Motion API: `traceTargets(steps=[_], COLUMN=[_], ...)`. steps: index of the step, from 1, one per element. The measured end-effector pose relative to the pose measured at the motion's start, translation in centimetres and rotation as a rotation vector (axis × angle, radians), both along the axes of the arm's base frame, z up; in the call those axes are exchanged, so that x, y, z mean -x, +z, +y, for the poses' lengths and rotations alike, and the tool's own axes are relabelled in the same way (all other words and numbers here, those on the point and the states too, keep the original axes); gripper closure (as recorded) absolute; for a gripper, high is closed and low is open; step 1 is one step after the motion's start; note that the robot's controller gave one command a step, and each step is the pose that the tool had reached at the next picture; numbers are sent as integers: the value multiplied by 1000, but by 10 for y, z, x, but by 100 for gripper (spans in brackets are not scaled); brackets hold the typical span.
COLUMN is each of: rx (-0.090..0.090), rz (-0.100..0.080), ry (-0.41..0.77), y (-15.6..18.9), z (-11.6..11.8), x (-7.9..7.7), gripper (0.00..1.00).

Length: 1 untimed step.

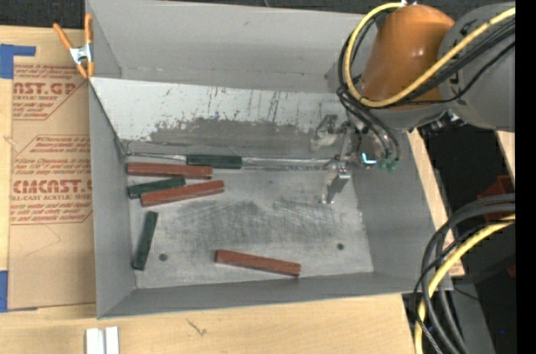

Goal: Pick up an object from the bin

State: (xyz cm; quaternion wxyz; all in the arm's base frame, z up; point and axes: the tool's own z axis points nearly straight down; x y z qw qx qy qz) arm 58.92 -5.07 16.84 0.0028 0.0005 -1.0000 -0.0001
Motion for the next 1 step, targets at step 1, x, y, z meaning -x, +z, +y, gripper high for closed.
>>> traceTargets(steps=[1], rx=[1], rz=[-8], ry=[1], y=[5], z=[0], x=[-2], gripper=[0])
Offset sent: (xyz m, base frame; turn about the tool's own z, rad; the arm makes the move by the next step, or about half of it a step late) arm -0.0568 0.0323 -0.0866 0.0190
